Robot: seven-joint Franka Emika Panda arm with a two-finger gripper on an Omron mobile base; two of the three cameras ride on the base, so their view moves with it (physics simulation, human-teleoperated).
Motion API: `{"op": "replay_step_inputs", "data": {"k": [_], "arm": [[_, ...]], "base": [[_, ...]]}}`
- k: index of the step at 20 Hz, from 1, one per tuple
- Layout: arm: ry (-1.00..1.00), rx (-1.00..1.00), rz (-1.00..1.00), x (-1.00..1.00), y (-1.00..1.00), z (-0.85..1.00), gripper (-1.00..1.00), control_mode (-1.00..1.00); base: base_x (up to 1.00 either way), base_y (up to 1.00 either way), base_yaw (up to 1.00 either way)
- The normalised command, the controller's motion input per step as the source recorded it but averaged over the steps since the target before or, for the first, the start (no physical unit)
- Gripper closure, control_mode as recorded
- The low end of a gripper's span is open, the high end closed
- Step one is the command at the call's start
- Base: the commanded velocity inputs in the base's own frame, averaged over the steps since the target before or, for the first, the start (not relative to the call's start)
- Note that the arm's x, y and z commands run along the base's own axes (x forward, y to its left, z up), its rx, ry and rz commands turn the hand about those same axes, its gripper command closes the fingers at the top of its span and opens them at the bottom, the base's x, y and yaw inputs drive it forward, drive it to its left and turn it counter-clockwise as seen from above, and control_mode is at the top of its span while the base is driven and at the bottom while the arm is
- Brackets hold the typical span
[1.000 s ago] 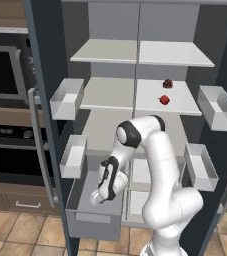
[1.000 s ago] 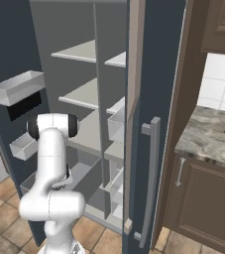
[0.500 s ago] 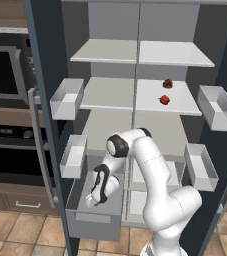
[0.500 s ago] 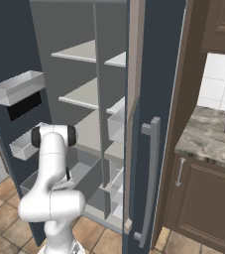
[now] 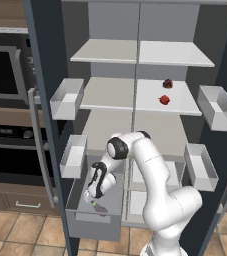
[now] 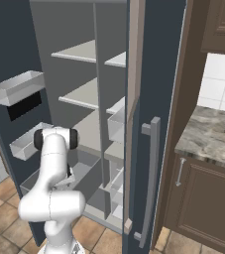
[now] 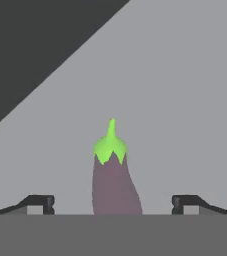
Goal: Take the bell pepper and eggplant from the fridge shelf and place them in the freezer drawer to begin freezing them.
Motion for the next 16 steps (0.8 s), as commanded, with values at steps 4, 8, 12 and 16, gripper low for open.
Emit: {"op": "replay_step_inputs", "data": {"k": [4, 8, 12, 16], "arm": [[-0.01, 0.07, -0.08, -0.09, -0.03, 0.34, -1.0, -1.0], [-0.09, 0.08, -0.18, -0.58, -0.14, 0.79, -1.0, -1.0], [-0.14, 0.09, -0.22, -0.61, -0.18, 1.0, -1.0, -1.0], [-0.18, 0.08, -0.24, -0.68, -0.16, 1.0, -1.0, -1.0]], "base": [[0.0, 0.0, 0.0], [0.0, 0.0, 0.0], [0.0, 0.0, 0.0], [0.0, 0.0, 0.0]]}}
